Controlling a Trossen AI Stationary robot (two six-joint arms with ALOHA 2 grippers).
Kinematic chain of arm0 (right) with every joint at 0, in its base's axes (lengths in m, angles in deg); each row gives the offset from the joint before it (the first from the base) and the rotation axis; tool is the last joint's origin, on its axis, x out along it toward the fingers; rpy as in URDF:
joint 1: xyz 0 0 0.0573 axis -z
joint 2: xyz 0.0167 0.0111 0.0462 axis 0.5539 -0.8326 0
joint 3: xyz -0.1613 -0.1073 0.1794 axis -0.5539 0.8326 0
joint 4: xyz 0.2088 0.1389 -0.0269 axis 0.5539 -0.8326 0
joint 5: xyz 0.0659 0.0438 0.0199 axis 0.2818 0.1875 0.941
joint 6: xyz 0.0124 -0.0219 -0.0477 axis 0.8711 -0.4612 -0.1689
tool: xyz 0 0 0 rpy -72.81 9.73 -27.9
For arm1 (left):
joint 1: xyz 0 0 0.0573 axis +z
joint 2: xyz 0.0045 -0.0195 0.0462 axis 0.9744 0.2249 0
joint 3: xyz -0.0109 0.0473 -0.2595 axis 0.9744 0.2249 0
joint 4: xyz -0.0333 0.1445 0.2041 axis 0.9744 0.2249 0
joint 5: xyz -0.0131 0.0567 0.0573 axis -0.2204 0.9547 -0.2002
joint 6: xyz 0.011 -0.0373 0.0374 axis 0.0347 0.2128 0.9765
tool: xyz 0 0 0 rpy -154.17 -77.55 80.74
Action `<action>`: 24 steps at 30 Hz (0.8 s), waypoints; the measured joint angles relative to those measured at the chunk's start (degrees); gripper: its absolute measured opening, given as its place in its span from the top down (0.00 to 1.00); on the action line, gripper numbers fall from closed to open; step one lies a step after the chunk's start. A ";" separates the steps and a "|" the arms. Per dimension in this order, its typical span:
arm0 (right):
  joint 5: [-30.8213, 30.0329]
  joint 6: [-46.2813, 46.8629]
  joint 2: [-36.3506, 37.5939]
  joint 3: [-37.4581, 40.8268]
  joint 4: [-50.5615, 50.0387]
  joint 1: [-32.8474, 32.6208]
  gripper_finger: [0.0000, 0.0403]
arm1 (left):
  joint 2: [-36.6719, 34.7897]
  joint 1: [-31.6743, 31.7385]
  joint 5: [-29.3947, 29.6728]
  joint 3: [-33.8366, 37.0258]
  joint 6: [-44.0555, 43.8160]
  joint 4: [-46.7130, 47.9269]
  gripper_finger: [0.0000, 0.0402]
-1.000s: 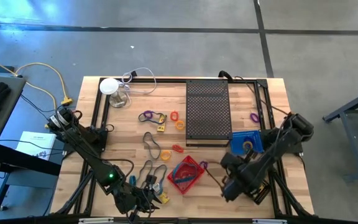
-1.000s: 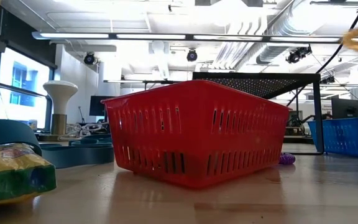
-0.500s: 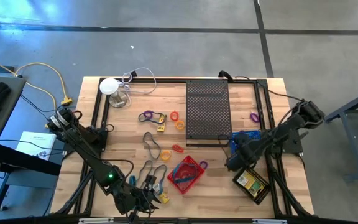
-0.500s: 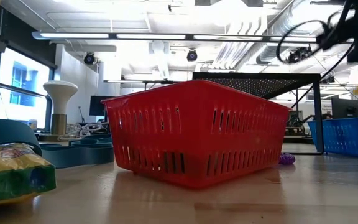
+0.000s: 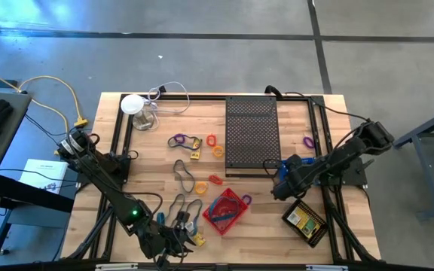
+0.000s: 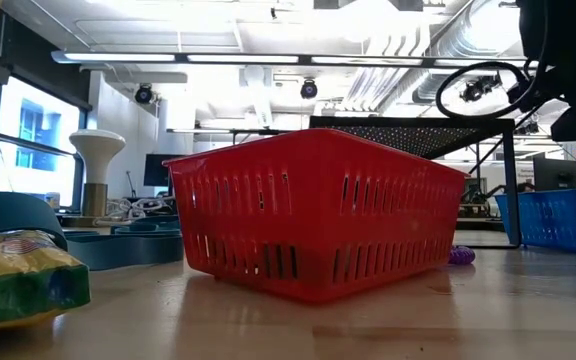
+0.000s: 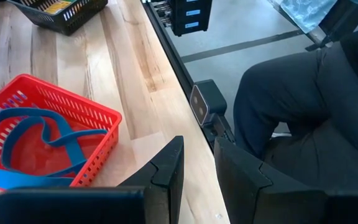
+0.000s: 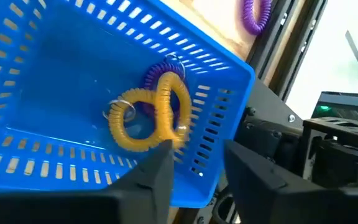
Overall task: Pick & Place Office Desk Supplies
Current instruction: Put the blue rubberband into the red basket
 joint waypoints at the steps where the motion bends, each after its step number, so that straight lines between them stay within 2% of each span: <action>1: 0.29 -0.06 0.00 -0.10 -0.63 0.00 0.65 | 0.00 0.00 0.00 0.00 -0.01 0.00 0.79; 4: 1.01 -0.02 -0.02 -1.20 -4.50 0.02 0.58 | 0.00 0.00 0.00 0.00 0.02 0.02 0.79; 7: 2.05 -0.83 0.96 -2.65 -4.21 0.04 0.53 | 0.00 0.02 0.00 0.00 0.02 0.00 0.79; 11: 2.26 0.30 3.69 -5.92 -4.55 -0.23 0.51 | 0.00 0.24 -0.01 0.00 0.02 0.00 0.79; 15: 0.70 5.17 6.11 -10.01 -4.26 -2.63 0.52 | 0.00 0.24 -0.01 0.00 0.02 0.00 0.79; 19: -7.14 10.76 7.15 -13.79 -3.05 -8.45 0.53 | 0.00 0.22 -0.02 0.00 0.02 0.12 0.79; 24: -23.01 17.33 7.14 -15.32 4.20 -18.01 0.54 | 0.00 0.17 -0.02 0.00 -0.03 0.66 0.79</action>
